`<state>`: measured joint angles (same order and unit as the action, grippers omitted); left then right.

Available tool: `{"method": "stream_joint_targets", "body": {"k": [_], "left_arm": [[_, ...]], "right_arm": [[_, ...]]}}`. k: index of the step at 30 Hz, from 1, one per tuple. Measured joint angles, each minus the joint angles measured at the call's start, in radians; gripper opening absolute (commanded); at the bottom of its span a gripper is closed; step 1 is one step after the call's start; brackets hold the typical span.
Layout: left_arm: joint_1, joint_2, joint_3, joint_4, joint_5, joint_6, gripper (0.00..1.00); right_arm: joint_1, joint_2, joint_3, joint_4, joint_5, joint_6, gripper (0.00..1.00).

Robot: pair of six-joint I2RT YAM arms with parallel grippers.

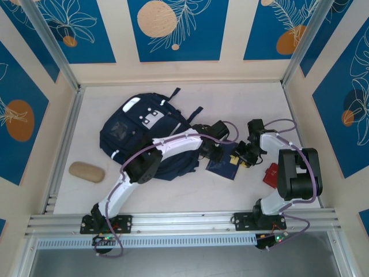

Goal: Pack the student bag
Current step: Pick up the book from the center of the table.

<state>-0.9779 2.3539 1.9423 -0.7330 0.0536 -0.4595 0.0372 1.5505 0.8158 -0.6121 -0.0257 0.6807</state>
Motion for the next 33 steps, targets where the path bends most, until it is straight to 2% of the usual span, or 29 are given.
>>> {"method": "stream_joint_targets", "body": {"k": [7, 14, 22, 29, 33], "left_arm": [[-0.007, 0.015, 0.030, -0.029, -0.019, -0.008, 0.35], [-0.008, 0.023, 0.049, -0.048, -0.029, -0.013, 0.32], [-0.008, 0.020, 0.050, -0.050, -0.029, -0.013, 0.32], [0.011, -0.027, 0.008, -0.034, -0.021, 0.002, 0.50], [0.042, -0.146, -0.045, -0.018, 0.003, 0.010, 0.63]], "right_arm": [[0.000, -0.005, 0.000, -0.011, 0.003, 0.000, 0.39], [0.001, -0.079, 0.001, -0.050, -0.002, 0.006, 0.27], [0.003, -0.103, 0.002, -0.059, -0.005, 0.007, 0.02], [0.010, -0.150, 0.011, -0.077, -0.011, -0.011, 0.00], [0.018, -0.237, 0.045, -0.089, -0.047, -0.040, 0.00]]}}
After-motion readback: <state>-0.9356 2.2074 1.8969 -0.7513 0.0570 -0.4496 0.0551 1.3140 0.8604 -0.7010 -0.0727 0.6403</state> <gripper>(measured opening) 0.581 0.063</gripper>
